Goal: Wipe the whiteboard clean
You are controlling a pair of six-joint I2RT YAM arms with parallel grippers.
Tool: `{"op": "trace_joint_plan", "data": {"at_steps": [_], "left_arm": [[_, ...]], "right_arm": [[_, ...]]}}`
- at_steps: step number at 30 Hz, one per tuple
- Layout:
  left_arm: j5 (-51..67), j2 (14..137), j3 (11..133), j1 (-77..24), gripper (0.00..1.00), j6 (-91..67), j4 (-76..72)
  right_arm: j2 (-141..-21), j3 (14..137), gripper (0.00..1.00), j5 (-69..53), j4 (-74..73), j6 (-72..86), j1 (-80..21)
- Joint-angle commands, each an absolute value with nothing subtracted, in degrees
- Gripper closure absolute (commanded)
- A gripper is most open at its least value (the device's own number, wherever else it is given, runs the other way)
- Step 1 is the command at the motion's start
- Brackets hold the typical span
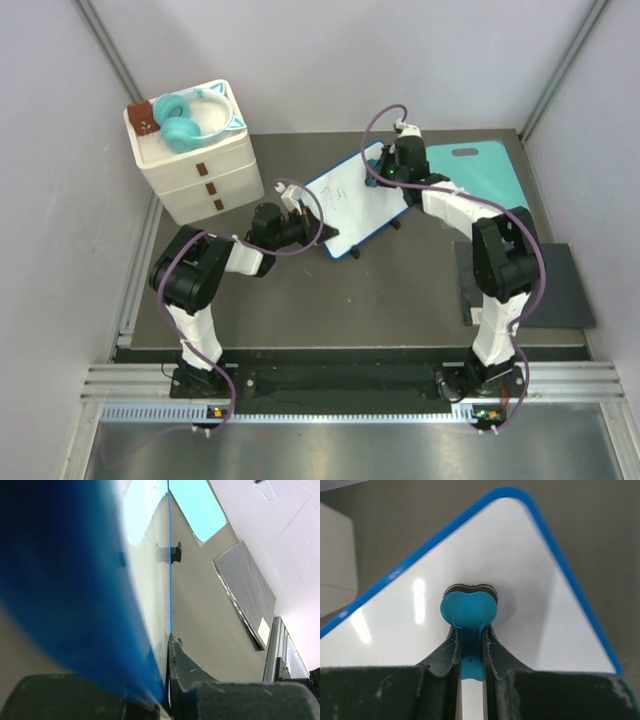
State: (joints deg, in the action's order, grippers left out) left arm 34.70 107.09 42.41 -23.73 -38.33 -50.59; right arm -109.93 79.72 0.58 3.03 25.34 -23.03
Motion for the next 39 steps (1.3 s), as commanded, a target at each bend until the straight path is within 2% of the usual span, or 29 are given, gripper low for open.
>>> {"op": "trace_joint_plan", "data": {"at_steps": [1, 12, 24, 33, 39], "left_arm": [[42.19, 106.00, 40.78, -27.86, 1.00, -21.89, -42.54], [41.92, 105.82, 41.04, -27.86, 1.00, -20.83, -40.70], [41.75, 106.17, 40.08, -27.86, 1.00, -21.53, -41.84], [41.57, 106.00, 39.73, -27.86, 1.00, -21.00, -41.40], [41.22, 105.21, 39.29, -27.86, 1.00, -20.39, -40.96]], "right_arm": [[-116.28, 78.92, 1.00, 5.45, -6.77, 24.79, -19.07], [-116.28, 78.05, 1.00, -1.76, -3.60, 20.92, -20.21], [-108.55, 70.84, 1.00, 0.97, -1.06, 18.72, -33.65], [-111.35, 73.82, 1.00, 2.81, 1.58, 18.81, -45.34], [-114.08, 78.66, 1.00, 2.55, 1.23, 20.39, -48.16]]}}
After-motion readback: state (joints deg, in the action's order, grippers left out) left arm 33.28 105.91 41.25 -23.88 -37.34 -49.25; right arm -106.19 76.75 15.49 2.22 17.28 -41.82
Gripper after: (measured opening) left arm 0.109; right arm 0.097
